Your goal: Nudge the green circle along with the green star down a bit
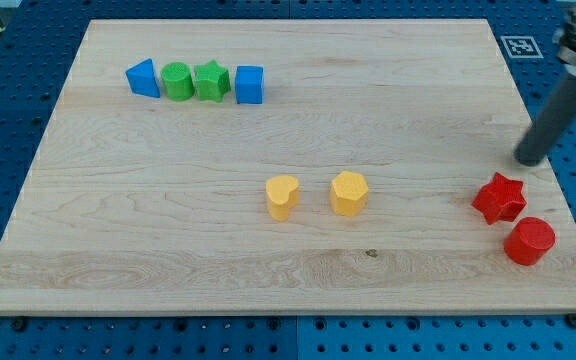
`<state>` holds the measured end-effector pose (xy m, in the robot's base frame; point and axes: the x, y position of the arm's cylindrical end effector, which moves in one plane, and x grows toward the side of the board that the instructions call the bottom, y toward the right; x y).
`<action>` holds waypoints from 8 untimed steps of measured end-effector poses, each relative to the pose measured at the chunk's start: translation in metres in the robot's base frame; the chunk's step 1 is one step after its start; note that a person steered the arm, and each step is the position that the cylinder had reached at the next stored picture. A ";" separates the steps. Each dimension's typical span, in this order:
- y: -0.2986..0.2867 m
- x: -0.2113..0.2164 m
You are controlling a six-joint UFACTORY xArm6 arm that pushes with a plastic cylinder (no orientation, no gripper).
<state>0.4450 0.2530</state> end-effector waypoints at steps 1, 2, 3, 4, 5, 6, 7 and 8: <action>-0.042 -0.003; -0.064 0.022; -0.067 0.045; -0.047 0.051; -0.037 0.057; -0.041 0.058; -0.085 0.037; -0.118 -0.014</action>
<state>0.4306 0.1354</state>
